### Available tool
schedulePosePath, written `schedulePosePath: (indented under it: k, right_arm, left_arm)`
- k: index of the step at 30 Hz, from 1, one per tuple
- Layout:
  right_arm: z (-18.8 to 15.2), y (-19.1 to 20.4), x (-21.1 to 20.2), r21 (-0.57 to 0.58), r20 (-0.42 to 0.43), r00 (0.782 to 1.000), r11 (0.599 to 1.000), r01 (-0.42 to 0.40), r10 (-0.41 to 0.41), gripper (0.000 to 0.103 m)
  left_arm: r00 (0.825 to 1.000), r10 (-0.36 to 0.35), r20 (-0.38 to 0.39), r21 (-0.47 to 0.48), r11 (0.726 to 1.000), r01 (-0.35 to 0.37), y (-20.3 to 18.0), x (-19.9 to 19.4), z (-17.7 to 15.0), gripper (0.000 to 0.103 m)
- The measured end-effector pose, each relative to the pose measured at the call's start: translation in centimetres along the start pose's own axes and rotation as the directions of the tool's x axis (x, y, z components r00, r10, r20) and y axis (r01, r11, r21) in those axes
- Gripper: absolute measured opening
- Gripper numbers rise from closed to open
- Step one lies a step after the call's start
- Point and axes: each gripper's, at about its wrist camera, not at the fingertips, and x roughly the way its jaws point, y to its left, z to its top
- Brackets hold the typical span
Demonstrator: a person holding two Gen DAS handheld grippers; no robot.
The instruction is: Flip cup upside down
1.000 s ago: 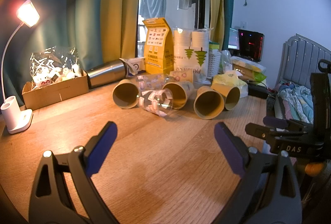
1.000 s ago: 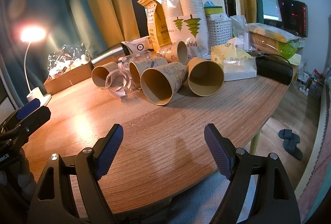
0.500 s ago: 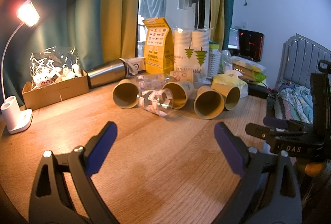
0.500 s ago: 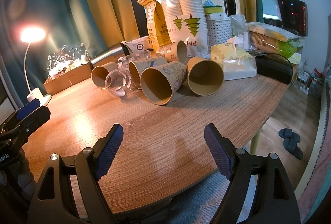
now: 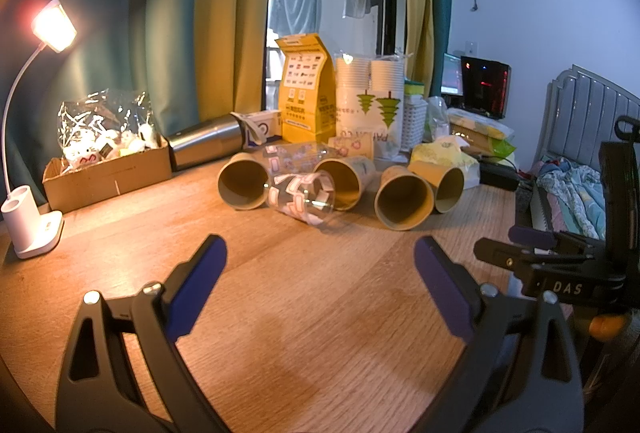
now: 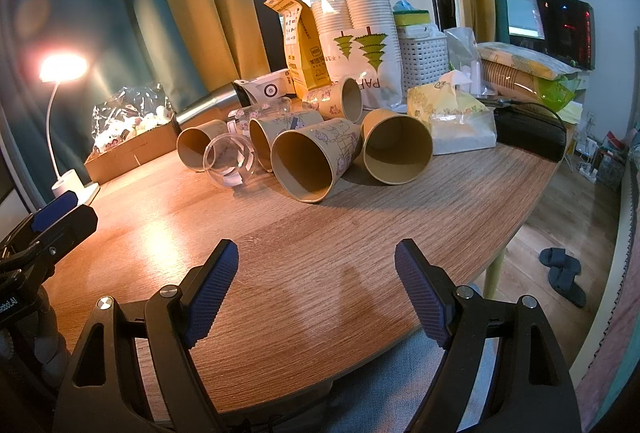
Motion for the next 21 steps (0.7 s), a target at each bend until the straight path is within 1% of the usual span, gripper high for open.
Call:
schedulePosePath:
  k: [21]
  right_arm:
    - [-0.11, -0.13, 0.16, 0.005, -0.001, 1.0, 1.0, -0.007, 0.007, 0.083]
  left_arm:
    - [1.0, -0.001, -0.002, 0.001, 1.0, 0.001, -0.01, 0.0, -0.01, 0.096]
